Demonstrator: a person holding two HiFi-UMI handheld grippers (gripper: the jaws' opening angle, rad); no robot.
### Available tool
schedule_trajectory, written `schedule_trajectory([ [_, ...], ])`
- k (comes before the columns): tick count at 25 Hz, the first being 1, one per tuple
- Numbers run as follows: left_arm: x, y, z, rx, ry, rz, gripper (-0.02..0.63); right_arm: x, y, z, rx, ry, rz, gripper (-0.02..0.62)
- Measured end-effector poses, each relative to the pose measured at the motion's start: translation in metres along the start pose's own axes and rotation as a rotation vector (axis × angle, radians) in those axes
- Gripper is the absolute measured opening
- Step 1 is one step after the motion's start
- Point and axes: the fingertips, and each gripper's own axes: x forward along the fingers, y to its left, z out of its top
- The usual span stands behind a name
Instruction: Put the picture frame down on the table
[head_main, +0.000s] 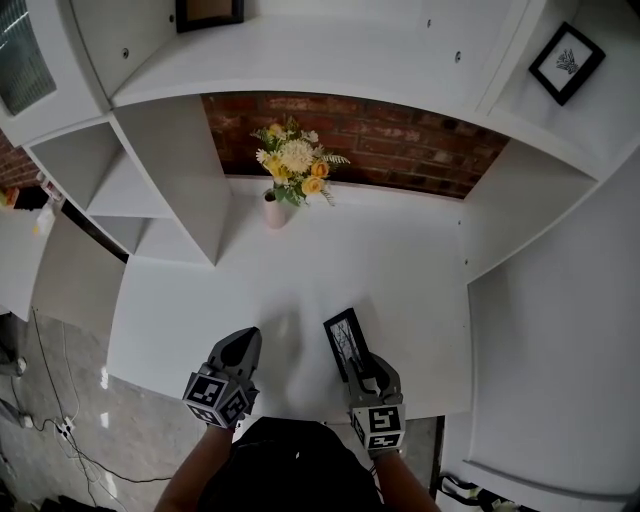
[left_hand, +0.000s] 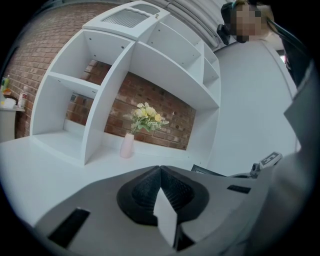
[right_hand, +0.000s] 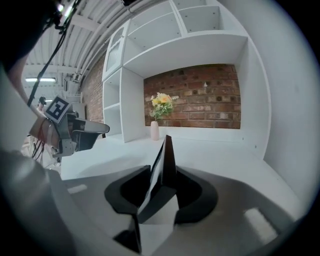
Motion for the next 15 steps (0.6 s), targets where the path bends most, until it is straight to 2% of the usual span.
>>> schedule_trajectory([
  [15, 0.001, 0.003, 0.003, 0.011, 0.002, 0.01, -0.003, 0.005, -0.018, -0.018, 0.077, 0.076, -0.04, 0.161],
])
